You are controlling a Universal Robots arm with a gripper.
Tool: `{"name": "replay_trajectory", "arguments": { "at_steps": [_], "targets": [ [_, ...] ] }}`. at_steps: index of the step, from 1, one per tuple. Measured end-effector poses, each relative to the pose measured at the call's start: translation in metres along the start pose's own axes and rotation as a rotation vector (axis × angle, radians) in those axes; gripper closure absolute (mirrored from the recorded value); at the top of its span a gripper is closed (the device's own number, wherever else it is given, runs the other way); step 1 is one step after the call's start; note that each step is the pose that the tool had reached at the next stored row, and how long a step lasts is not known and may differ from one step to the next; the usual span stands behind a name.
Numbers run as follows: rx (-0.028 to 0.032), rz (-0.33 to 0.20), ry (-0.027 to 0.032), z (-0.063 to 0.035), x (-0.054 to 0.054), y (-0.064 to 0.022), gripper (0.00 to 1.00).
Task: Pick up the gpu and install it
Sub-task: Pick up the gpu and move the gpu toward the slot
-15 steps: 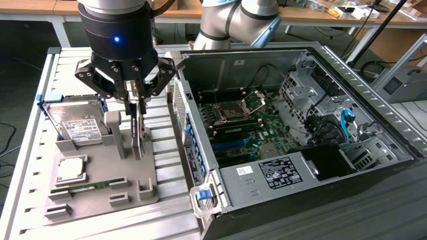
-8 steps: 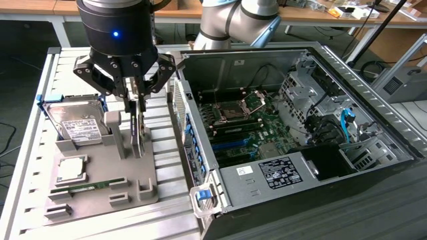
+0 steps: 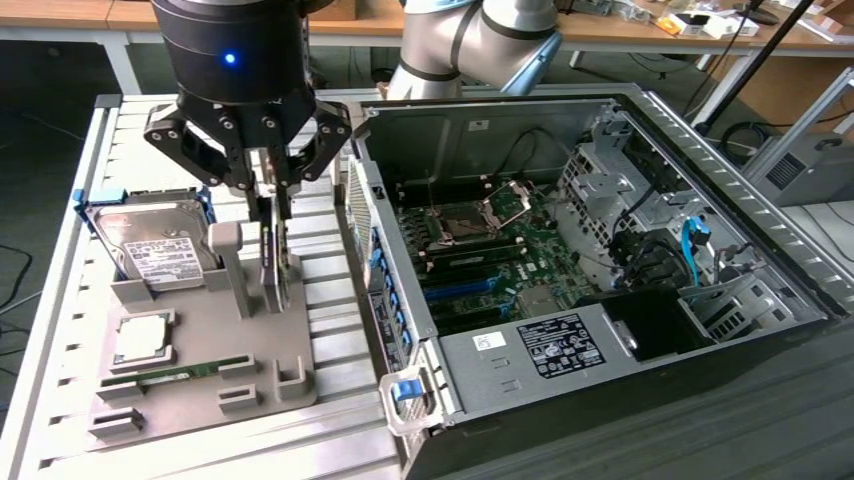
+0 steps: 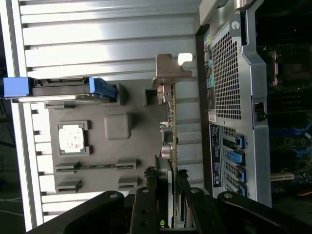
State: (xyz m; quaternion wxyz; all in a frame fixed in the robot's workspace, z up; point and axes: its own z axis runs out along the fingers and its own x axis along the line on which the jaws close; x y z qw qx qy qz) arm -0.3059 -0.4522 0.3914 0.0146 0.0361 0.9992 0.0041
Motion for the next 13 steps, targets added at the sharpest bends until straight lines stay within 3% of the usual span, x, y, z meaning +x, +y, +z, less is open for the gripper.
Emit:
{"name": "replay_trajectory", "arguments": {
  "at_steps": [13],
  "targets": [
    [0.0000,0.000,0.0000,-0.0089,-0.0003,0.0001,0.73]
  ]
}}
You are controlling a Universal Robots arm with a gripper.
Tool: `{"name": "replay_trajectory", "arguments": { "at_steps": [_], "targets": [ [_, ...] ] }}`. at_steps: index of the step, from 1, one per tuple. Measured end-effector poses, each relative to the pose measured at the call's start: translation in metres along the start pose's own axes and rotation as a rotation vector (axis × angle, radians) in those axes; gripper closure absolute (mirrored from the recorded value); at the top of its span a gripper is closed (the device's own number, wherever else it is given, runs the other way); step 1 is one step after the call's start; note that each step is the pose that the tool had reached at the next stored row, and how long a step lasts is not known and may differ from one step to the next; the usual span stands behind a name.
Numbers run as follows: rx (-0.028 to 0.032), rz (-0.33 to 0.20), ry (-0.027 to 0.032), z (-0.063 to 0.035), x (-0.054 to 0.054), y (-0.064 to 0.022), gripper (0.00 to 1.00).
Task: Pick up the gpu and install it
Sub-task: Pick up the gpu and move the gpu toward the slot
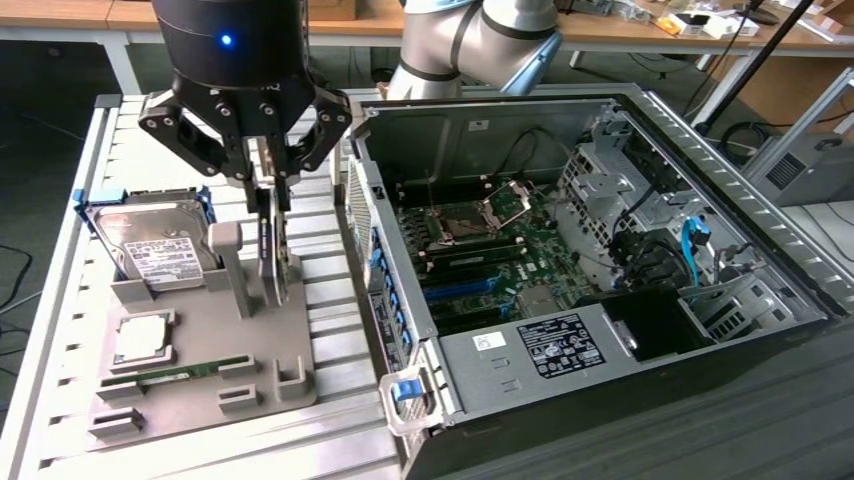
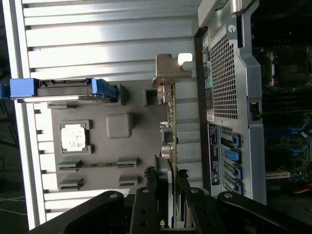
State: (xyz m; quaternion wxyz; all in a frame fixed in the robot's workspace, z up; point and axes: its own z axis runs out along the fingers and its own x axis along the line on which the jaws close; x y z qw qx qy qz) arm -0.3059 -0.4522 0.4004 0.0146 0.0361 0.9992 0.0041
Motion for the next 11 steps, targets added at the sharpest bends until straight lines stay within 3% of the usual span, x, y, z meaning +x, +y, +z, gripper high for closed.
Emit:
{"name": "replay_trajectory", "arguments": {
  "at_steps": [11],
  "targets": [
    [0.0000,0.000,0.0001,-0.0077,-0.0002,0.0001,0.73]
  ]
}}
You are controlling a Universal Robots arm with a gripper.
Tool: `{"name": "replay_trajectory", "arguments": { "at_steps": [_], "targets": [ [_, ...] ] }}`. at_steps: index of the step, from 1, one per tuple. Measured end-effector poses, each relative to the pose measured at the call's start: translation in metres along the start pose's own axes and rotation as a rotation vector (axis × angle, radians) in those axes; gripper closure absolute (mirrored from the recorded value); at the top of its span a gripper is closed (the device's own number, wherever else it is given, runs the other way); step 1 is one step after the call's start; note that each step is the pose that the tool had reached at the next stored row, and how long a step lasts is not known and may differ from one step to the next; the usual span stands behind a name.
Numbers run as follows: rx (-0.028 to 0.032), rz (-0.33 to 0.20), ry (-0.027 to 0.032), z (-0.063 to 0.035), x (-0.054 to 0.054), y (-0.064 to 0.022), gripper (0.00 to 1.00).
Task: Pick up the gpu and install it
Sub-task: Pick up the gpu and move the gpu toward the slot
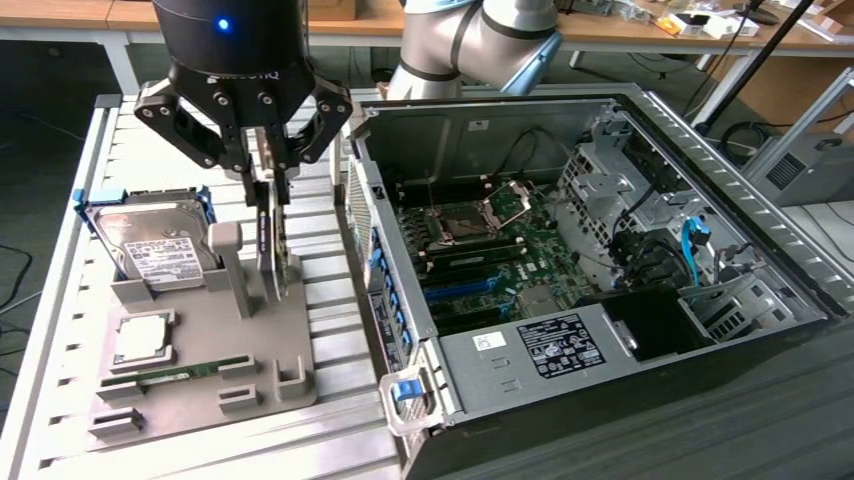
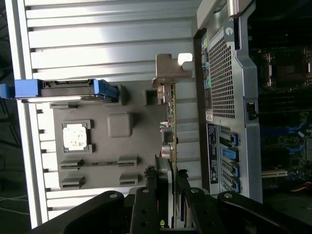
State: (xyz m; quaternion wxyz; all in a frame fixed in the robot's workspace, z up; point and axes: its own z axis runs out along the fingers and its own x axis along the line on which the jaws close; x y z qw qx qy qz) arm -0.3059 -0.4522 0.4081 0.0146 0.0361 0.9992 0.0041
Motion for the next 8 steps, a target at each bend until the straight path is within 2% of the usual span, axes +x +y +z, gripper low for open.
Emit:
{"name": "replay_trajectory", "arguments": {
  "at_steps": [8],
  "targets": [
    [0.0000,0.000,-0.0001,-0.0059,-0.0002,0.0001,0.73]
  ]
}}
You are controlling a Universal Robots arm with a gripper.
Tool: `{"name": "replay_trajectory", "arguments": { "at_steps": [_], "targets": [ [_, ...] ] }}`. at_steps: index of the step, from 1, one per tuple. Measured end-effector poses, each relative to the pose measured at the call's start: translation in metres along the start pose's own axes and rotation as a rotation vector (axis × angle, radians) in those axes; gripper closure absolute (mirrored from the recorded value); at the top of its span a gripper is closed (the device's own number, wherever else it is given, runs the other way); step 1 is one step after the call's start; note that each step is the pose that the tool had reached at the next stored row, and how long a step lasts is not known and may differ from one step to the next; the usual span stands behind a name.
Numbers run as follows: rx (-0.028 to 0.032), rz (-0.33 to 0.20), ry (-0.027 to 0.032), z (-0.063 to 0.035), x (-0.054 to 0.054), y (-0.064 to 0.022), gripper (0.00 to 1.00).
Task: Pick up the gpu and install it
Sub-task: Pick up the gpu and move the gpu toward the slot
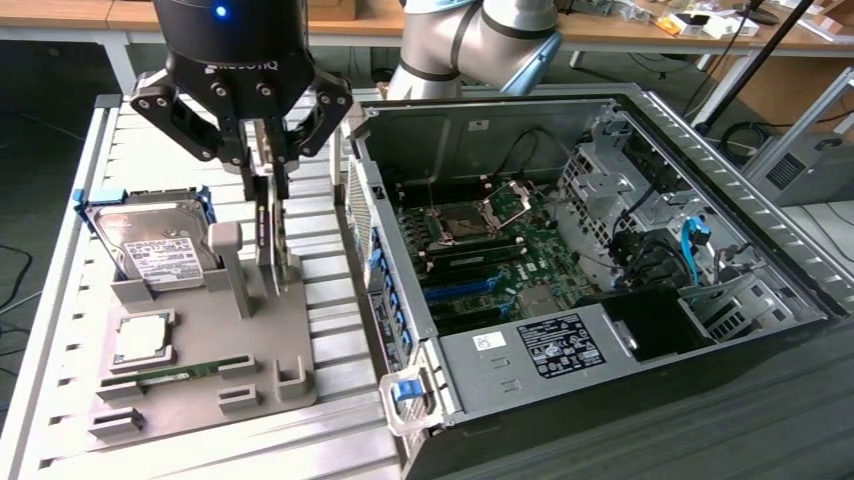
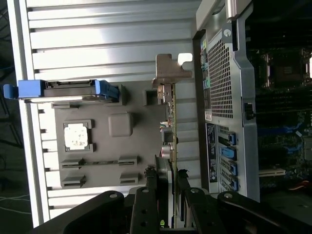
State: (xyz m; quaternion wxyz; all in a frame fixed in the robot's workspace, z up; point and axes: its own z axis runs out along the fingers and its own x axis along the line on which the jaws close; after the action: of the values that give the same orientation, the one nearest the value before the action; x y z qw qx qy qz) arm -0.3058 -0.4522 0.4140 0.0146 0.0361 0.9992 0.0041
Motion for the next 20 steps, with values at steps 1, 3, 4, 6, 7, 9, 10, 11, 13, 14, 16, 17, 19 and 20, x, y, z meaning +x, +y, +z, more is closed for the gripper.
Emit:
{"name": "replay_trajectory", "arguments": {
  "at_steps": [1,3,4,6,7,9,10,11,13,14,16,17,19,20],
  "targets": [
    [-0.0001,0.000,0.0000,-0.0015,0.000,0.0000,0.73],
    [0.0000,0.000,-0.0001,-0.0027,0.000,0.0000,0.73],
    [0.0000,0.000,0.0000,-0.0035,0.000,0.0000,0.73],
    [0.0000,0.000,0.0000,-0.0048,0.000,0.0000,0.73],
    [0.0000,0.000,0.0000,-0.0055,0.000,0.0001,0.73],
    [0.0000,0.000,0.0000,-0.0069,0.000,0.0001,0.73],
    [0.0000,0.000,0.0000,-0.0078,0.000,0.0001,0.73],
    [0.0000,0.000,0.0000,-0.0086,0.000,0.0001,0.73],
    [0.0000,0.000,0.0000,-0.0110,0.000,0.0001,0.73],
    [0.0000,0.000,0.0000,-0.0118,0.000,0.0001,0.73],
    [0.0000,0.000,0.0000,-0.0135,0.000,0.0001,0.73],
    [0.0000,0.000,0.0000,-0.0141,0.000,0.0001,0.73],
    [0.0000,0.000,0.0000,-0.0162,0.000,0.0001,0.73],
    [0.0000,0.000,0.0000,-0.0172,0.000,0.0002,0.73]
  ]
}}
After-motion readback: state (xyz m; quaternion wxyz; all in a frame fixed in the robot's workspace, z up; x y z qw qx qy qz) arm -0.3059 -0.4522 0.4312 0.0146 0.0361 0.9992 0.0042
